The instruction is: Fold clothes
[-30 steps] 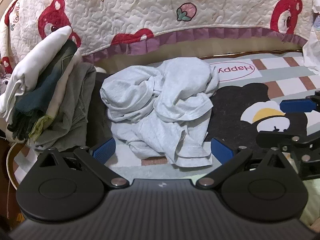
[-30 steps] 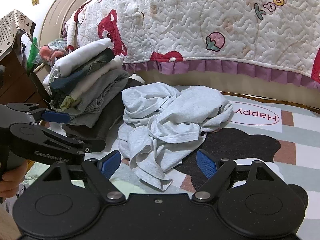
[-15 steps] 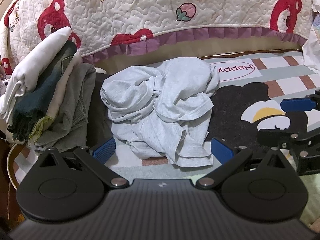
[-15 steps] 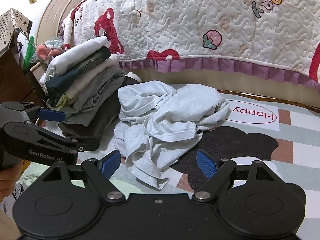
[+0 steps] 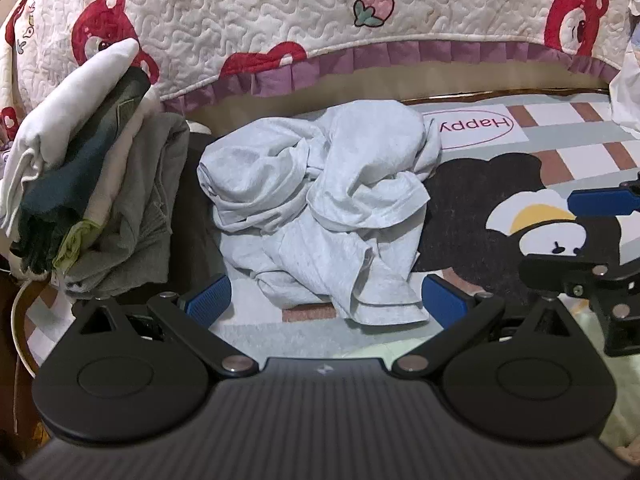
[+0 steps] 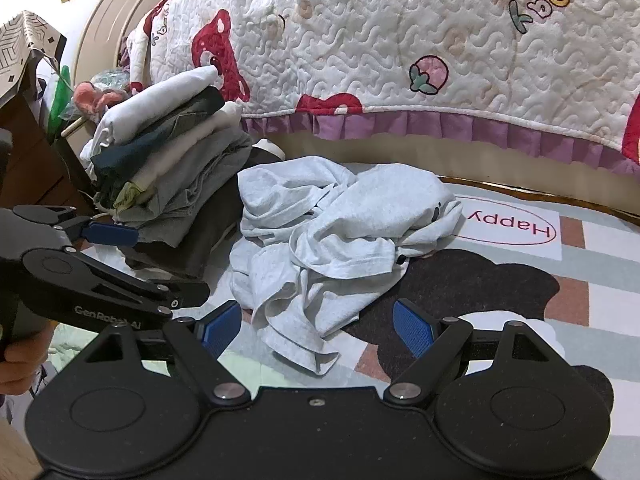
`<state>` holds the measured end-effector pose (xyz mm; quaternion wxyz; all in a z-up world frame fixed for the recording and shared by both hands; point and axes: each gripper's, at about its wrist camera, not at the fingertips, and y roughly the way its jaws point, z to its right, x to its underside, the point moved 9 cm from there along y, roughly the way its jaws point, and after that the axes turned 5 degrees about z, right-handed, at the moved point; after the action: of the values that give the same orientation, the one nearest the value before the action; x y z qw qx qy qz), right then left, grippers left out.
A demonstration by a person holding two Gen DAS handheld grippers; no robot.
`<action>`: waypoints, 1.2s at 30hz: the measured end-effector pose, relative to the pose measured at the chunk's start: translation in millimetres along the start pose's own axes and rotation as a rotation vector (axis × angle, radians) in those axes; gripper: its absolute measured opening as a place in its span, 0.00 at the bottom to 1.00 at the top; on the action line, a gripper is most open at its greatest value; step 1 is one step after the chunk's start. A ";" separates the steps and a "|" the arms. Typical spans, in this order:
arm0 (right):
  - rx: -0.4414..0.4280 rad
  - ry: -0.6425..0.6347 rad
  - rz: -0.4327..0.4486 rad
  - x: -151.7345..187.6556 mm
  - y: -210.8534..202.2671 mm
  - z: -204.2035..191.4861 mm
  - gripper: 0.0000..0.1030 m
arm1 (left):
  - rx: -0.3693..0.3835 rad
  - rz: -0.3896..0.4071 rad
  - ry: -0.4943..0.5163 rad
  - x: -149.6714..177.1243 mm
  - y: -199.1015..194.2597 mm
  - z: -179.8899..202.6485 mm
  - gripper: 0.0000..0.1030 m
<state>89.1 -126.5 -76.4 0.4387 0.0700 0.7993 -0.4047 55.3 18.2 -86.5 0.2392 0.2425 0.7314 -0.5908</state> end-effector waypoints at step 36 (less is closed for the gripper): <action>0.059 -0.183 -0.153 76.6 167.5 -54.3 0.71 | 0.141 -0.004 -0.324 95.7 134.6 -77.5 0.23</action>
<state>86.0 4.3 -217.0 0.4754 -0.0157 0.7465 -0.4653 62.7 125.8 -233.5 0.3355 0.1589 0.6405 -0.6723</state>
